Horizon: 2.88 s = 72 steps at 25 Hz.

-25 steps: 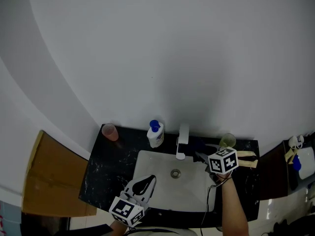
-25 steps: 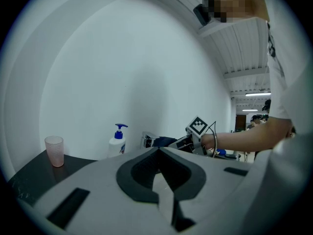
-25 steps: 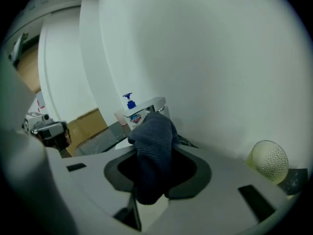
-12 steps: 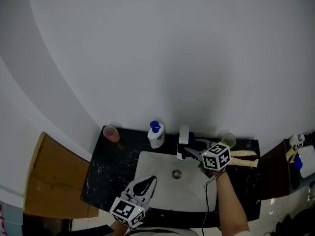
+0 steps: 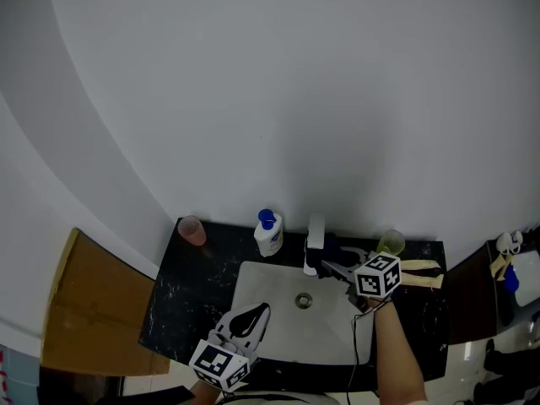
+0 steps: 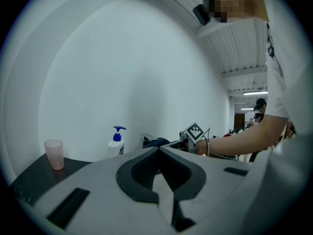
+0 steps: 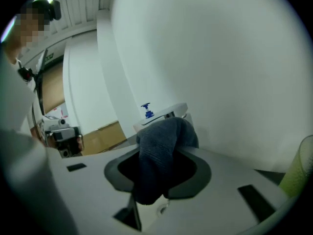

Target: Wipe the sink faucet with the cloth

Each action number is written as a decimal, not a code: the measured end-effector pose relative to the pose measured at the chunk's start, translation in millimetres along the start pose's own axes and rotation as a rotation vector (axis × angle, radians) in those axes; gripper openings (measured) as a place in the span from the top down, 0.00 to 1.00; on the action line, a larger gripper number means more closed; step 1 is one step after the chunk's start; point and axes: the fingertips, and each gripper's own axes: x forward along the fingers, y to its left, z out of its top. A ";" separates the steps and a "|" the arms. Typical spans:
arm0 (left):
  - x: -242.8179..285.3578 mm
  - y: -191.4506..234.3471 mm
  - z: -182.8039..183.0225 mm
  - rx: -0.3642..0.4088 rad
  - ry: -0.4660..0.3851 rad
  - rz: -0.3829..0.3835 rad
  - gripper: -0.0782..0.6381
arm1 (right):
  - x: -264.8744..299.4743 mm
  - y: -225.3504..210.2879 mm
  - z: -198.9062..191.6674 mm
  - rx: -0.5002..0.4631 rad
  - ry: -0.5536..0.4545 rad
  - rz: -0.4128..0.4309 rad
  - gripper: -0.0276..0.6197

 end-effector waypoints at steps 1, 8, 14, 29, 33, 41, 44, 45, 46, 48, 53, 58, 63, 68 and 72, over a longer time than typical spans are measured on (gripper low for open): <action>-0.2 0.1 -0.1 0.001 0.001 0.001 0.89 | 5.3 -6.0 2.0 -0.003 0.000 -0.027 0.76; -5.6 5.6 2.1 -0.004 -0.003 0.027 0.89 | 10.1 15.2 14.5 0.026 -0.109 0.112 0.76; -5.2 11.4 3.9 -0.021 -0.017 0.036 0.89 | -9.4 39.8 0.5 0.024 -0.116 0.192 0.76; -7.7 12.6 3.2 -0.025 -0.023 0.032 0.89 | -4.1 44.1 8.4 0.058 -0.174 0.200 0.76; -6.0 12.6 3.2 -0.024 -0.022 0.024 0.89 | -1.3 25.0 1.8 0.062 -0.165 0.114 0.76; -5.5 9.4 1.2 -0.019 -0.015 0.014 0.89 | 9.8 8.4 23.2 0.100 -0.238 0.090 0.76; -3.4 9.4 3.8 -0.018 -0.016 0.012 0.89 | -1.8 31.8 15.6 0.091 -0.234 0.165 0.76; -2.8 9.3 5.8 -0.018 -0.015 0.014 0.89 | -6.1 38.8 12.5 0.092 -0.234 0.192 0.76; -2.2 9.3 7.0 -0.019 -0.015 0.014 0.89 | -9.9 43.8 10.3 0.096 -0.237 0.211 0.76; -1.8 10.5 4.8 -0.021 -0.018 0.009 0.89 | -11.7 42.1 6.6 0.097 -0.235 0.197 0.76; -2.9 11.3 2.2 -0.025 -0.014 0.012 0.89 | 4.0 0.8 12.6 0.110 -0.240 0.053 0.76; -4.7 13.3 0.5 -0.028 -0.010 0.014 0.89 | 10.6 10.5 23.5 0.079 -0.239 0.089 0.76; -3.4 14.2 0.8 -0.029 -0.014 0.011 0.89 | -8.5 61.8 8.8 0.059 -0.189 0.276 0.76; -4.6 12.3 -2.1 -0.037 -0.011 0.009 0.89 | 6.8 67.7 -7.2 0.080 0.090 0.301 0.76; -5.8 12.2 0.4 -0.035 -0.003 0.017 0.89 | 23.5 50.9 3.8 0.264 0.152 0.370 0.76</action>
